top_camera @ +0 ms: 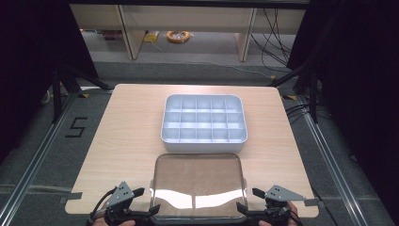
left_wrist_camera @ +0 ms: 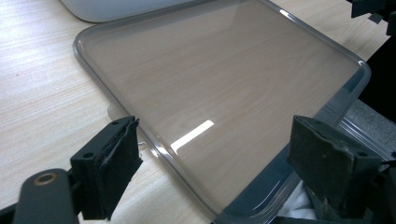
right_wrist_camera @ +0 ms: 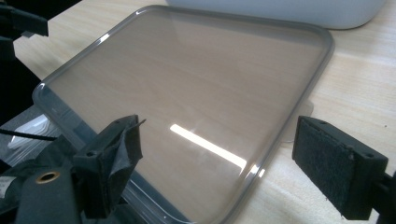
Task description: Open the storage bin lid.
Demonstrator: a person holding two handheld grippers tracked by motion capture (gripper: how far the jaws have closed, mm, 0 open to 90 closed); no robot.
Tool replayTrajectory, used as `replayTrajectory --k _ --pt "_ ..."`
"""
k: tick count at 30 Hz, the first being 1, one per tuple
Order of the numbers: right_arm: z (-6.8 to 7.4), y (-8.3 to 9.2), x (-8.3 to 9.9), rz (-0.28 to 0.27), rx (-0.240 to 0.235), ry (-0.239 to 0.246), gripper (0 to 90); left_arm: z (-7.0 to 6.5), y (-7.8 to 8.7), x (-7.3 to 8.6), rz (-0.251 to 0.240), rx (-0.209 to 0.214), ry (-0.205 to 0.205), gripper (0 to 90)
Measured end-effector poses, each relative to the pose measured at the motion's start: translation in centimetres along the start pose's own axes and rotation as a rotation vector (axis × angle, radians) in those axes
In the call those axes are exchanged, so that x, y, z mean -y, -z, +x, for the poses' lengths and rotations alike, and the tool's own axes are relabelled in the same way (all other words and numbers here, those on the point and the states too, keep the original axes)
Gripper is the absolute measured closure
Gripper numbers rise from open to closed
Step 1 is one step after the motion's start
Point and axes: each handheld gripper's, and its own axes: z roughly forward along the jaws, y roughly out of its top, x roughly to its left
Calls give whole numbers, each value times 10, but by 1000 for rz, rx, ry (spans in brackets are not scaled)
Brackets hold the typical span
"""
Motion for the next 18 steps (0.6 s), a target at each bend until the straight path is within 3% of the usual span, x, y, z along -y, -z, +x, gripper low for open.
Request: replayTrajectory --k 1,2,3,4,6,8,15,18 --pt "0 0 0 0 3 11 163 1 0 0 -3 1 -3 161" --pt "3 0 1 20 -3 -34 164 1 0 0 -5 2 -5 161" --pt "3 0 1 20 -3 -34 164 1 0 0 -5 2 -5 161" --pt "0 -3 1 -2 3 8 163 1 0 0 4 -2 6 161" --pt "2 -3 1 5 1 -24 163 1 0 0 5 -2 10 161" --pt "0 -1 1 -1 6 7 164 1 0 0 9 -6 10 161" --pt "0 -2 1 19 17 -15 164 2 -1 0 10 5 -2 161" --pt "-2 -2 1 23 -1 14 164 3 -1 0 16 6 0 161"
